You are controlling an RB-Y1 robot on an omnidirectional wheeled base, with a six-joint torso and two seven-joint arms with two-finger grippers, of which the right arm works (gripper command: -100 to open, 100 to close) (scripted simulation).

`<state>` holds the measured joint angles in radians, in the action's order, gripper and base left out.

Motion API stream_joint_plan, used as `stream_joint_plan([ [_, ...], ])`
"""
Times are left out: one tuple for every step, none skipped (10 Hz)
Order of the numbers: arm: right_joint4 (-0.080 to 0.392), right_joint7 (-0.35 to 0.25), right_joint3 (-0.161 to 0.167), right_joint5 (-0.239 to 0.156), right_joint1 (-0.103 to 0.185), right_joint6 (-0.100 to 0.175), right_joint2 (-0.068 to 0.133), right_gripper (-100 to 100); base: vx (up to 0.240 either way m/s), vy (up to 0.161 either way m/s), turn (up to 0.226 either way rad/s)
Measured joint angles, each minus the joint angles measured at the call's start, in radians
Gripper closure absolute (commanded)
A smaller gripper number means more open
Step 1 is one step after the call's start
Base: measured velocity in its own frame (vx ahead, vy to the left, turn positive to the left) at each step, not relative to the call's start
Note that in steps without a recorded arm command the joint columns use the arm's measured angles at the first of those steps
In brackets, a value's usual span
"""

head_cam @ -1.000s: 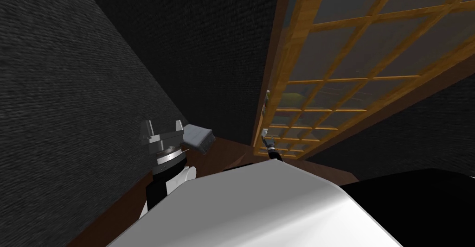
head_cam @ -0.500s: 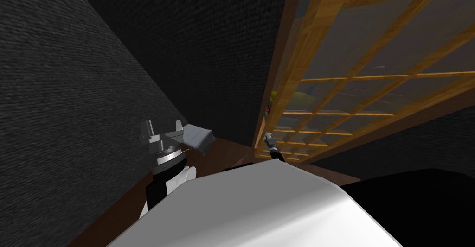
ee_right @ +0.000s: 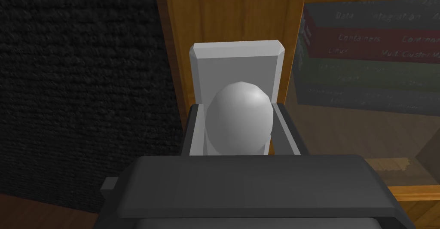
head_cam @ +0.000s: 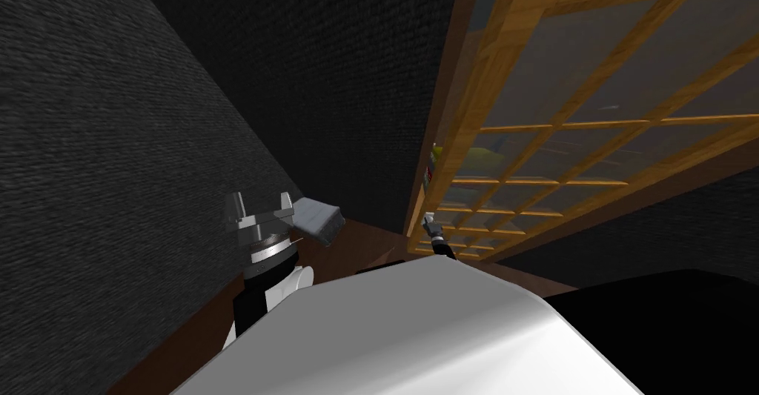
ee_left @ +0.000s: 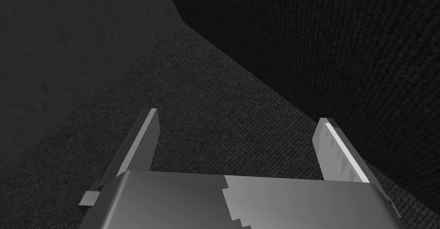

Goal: Pull the door open

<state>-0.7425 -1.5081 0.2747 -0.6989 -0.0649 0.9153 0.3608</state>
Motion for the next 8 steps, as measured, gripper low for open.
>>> stream_joint_plan([
  [0.001,-0.014,0.009,0.004,-0.002,0.008,0.008,100,-0.205,-0.035,0.093],
  [-0.008,-0.023,0.019,0.007,-0.01,0.009,0.016,100,-0.191,-0.021,0.12],
  [-0.016,-0.035,0.031,0.012,-0.021,0.011,0.025,100,-0.197,0.002,0.116],
  [-0.01,-0.053,0.044,0.017,-0.025,0.021,0.035,100,-0.246,-0.03,0.127],
  [-0.013,-0.07,0.057,0.022,-0.032,0.029,0.046,100,-0.265,-0.055,0.155],
  [-0.021,-0.088,0.072,0.028,-0.042,0.035,0.059,100,-0.243,-0.054,0.14],
  [-0.024,-0.106,0.089,0.034,-0.05,0.043,0.07,100,-0.231,-0.026,0.103],
  [-0.028,-0.122,0.102,0.039,-0.056,0.05,0.08,100,-0.103,-0.004,0.022],
])
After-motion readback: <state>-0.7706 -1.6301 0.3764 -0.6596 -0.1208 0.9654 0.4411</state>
